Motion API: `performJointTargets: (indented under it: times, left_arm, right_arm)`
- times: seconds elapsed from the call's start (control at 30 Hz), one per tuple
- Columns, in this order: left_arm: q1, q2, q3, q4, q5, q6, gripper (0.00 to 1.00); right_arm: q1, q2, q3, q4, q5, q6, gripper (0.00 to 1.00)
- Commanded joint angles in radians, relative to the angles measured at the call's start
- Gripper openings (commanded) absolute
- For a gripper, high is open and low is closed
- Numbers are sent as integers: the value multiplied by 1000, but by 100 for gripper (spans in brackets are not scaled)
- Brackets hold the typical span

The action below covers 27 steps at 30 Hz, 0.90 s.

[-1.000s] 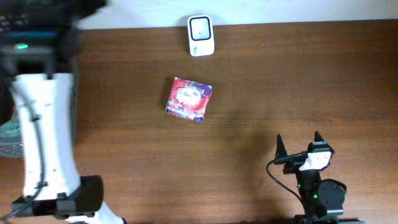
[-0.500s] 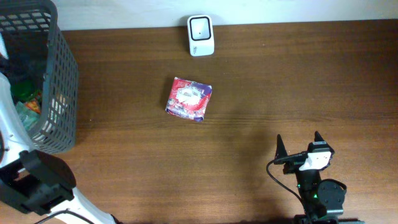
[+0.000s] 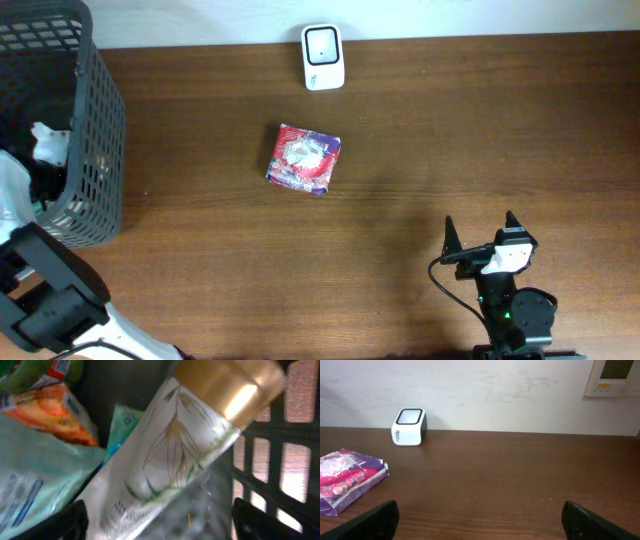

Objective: Scan the item barcode
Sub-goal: 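Reach the left gripper into the basket and grasp the white tube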

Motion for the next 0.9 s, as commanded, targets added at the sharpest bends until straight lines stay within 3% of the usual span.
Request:
performJointTargets:
  times: [0.0,0.07,0.2,0.37,0.5,0.6,0.73,0.87]
  left_arm:
    - [2,15,-45,60,-9,37,85]
    - [2,30,-48,77,-26,36,72]
    - [2,65,-48,106,-68,31,71]
    - [2,64,-29,111,-69,-28,24]
    - [2,22,47,97,-68,-181,18]
    - [2,-84,129,100,-65,-309,7]
    - [2,-249,235,183,-55,-528,5]
    - [2,-397,269,327,114,-671,6]
  right_arm:
    - [6,-6,-9,-1,8,0,98]
    - [6,-6,-9,0,8,1,99]
    - [6,-6,-9,0,8,0,99]
    - [6,-6,-9,0,8,0,99]
    - [6,-6,-9,0,8,0,99]
    - [6,-6,-9,0,8,1,99]
    - [6,-6,-9,0,8,1,99]
    - [6,-6,-9,0,8,1,99]
